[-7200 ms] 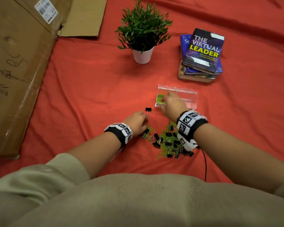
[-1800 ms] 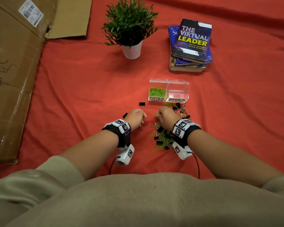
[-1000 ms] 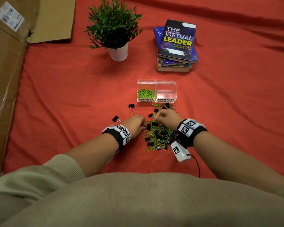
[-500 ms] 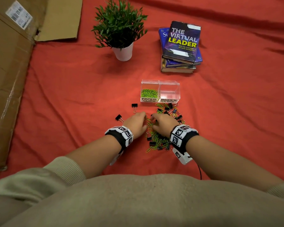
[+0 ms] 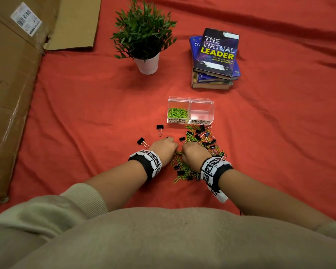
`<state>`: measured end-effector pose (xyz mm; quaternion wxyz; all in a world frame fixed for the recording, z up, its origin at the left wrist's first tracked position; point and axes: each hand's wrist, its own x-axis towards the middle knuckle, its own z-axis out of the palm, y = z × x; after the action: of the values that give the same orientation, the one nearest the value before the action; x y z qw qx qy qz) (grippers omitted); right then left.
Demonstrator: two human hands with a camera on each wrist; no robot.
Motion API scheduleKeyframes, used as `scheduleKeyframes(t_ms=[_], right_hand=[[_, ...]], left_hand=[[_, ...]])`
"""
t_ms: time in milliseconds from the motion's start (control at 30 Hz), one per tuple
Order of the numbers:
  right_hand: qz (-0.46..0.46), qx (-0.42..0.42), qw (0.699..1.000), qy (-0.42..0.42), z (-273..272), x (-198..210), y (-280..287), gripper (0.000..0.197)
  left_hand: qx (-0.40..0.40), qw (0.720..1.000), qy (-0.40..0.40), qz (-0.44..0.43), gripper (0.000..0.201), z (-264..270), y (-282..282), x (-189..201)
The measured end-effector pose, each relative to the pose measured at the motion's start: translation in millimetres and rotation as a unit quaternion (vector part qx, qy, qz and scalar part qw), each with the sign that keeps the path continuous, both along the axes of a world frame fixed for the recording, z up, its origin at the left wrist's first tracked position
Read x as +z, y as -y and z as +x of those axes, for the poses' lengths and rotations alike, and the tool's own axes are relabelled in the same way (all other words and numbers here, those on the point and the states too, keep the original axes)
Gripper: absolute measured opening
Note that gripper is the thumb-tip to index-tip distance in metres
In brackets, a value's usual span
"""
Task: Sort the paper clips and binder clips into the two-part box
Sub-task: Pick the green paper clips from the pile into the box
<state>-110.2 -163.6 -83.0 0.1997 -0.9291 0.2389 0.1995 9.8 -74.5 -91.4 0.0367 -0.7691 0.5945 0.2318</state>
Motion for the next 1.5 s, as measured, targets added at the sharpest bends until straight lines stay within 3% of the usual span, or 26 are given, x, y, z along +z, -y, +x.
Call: scheduleKeyframes(t_ms=[200,300,467,667,767,933,1033,1167,1300,1500], right_hand=[[0.128,-0.043,0.99,-0.031,12,25,33,0.023],[0.146,-0.075,0.986,0.001,28,50,54,0.023],[0.086,-0.115,0.987,0.073,75,71,82,0.023],[-0.005,-0.099,0.994,0.04,111,50,82,0.021],[0.011,-0.103,0.993,0.064,106,45,85,0.024],[0.03,-0.167,0.964,0.203,74,54,86,0.018],[0.05,-0.151,0.978,0.137,47,45,74,0.017],[0.017,-0.081,0.996,0.04,17,13,54,0.026],[-0.013,-0.06,0.996,0.071,7,-3,48,0.036],[-0.039,-0.03,0.993,0.108,3,-9,46,0.016]], left_hand=[[0.022,0.999,-0.042,-0.011,0.02,4,-1,-4],[0.061,0.995,-0.078,-0.013,0.022,6,-2,-5],[0.101,0.986,-0.131,-0.017,0.019,6,-3,-5],[0.148,0.974,-0.165,-0.035,0.016,17,13,12],[0.166,0.968,-0.174,-0.075,0.016,29,29,28],[0.188,0.959,-0.158,-0.143,0.014,51,67,52],[0.173,0.962,-0.143,-0.153,0.011,60,88,56],[0.111,0.982,-0.111,-0.106,0.015,61,103,51],[0.072,0.987,-0.102,-0.102,0.025,57,97,48],[0.068,0.978,-0.086,-0.178,0.02,47,64,43]])
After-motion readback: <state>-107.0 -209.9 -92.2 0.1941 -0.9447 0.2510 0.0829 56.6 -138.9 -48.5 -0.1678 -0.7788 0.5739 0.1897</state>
